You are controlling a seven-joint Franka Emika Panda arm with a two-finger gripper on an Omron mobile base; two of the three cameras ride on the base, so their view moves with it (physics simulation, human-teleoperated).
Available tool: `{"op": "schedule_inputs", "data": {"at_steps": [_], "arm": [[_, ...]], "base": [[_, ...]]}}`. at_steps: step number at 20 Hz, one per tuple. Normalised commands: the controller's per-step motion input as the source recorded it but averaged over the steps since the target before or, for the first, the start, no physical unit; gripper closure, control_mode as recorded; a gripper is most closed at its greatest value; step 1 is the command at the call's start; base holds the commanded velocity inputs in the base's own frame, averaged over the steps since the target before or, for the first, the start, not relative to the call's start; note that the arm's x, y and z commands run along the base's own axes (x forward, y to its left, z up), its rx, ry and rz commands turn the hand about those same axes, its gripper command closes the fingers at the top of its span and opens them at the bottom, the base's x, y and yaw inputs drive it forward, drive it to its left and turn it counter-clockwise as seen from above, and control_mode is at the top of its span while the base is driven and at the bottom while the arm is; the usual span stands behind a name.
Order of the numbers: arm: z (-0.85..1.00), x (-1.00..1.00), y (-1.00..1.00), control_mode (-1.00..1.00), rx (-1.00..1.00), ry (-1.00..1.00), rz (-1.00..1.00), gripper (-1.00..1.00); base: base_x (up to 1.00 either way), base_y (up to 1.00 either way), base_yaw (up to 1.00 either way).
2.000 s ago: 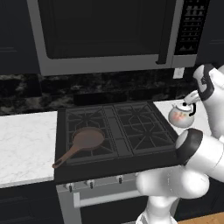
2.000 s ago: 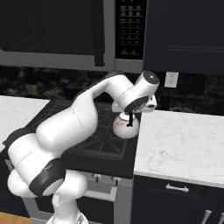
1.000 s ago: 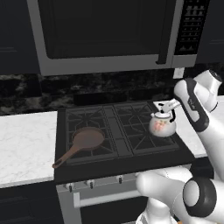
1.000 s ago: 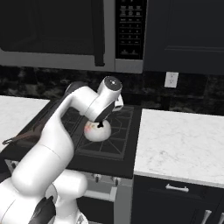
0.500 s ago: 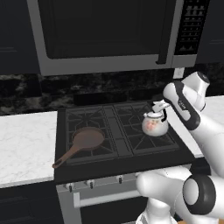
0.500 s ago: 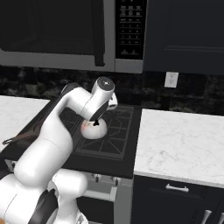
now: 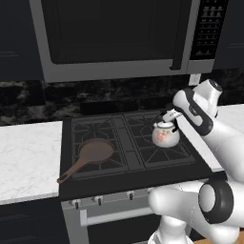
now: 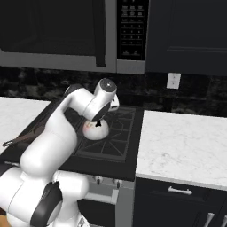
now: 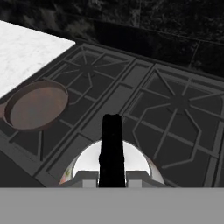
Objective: Pick the kettle from the counter and place it on a stove burner. Then turn the burner on.
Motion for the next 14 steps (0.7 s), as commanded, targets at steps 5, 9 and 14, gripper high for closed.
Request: {"op": "schedule_inputs", "data": {"at_steps": [5,9,14], "arm": [[-0.19,0.17,0.00,-1.00,0.00,0.00,0.04,1.00],[-0.19,0.26,0.00,-1.00,0.00,0.00,0.03,1.00],[-0.17,0.26,-0.04,-1.00,0.00,0.00,0.01,1.00]], "base": [[0.00,0.00,0.00],[0.00,0.00,0.00],[0.00,0.00,0.00]]}}
